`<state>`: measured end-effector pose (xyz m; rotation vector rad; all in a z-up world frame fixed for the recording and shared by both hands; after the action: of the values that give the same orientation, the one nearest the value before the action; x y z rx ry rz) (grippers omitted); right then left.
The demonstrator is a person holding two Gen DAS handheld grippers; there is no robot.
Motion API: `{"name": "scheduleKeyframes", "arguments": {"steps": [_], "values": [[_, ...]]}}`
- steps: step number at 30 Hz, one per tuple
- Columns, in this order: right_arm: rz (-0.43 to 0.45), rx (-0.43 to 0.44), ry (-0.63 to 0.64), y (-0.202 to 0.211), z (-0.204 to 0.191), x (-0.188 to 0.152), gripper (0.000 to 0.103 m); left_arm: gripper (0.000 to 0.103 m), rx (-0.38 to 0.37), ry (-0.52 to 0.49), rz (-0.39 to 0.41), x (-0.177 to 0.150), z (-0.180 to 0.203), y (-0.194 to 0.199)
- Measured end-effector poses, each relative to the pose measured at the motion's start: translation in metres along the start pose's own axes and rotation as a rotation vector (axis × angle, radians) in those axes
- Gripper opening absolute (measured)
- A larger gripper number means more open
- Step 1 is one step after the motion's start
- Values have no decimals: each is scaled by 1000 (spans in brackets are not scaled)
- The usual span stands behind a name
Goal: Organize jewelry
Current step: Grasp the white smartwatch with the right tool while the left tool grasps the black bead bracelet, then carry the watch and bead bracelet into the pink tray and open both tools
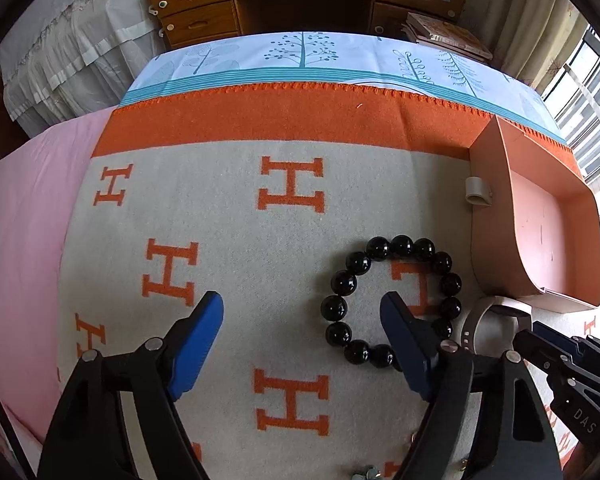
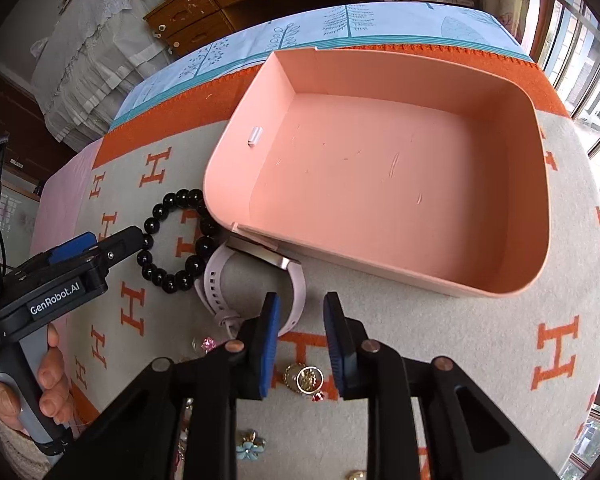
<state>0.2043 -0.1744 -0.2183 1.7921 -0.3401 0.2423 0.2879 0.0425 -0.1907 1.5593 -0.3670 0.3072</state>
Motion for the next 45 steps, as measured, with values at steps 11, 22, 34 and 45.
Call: {"name": "scheduleKeyframes", "arguments": {"steps": [11, 22, 34, 45], "values": [[73, 57, 43, 28, -5, 0, 5, 13, -23, 12, -47, 1, 3, -15], [282, 83, -17, 113, 25, 32, 5, 12, -91, -49, 165, 18, 30, 83], [220, 9, -195, 51, 88, 45, 5, 13, -209, -195, 302, 62, 129, 133], [197, -95, -147, 42, 86, 39, 7, 17, -114, -205, 176, 55, 152, 22]]}}
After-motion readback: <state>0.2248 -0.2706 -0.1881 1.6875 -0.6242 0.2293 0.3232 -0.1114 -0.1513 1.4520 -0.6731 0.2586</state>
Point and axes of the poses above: each gripper's, at about its wrist camera, not at the fingertips, and y roughly against the way its jaws point, z to its right, x to its top, the point moved 4 cm from there along -y, roughly the way its jaws point, and after that the axes turned 6 degrees about z, right-handed, at the moved point
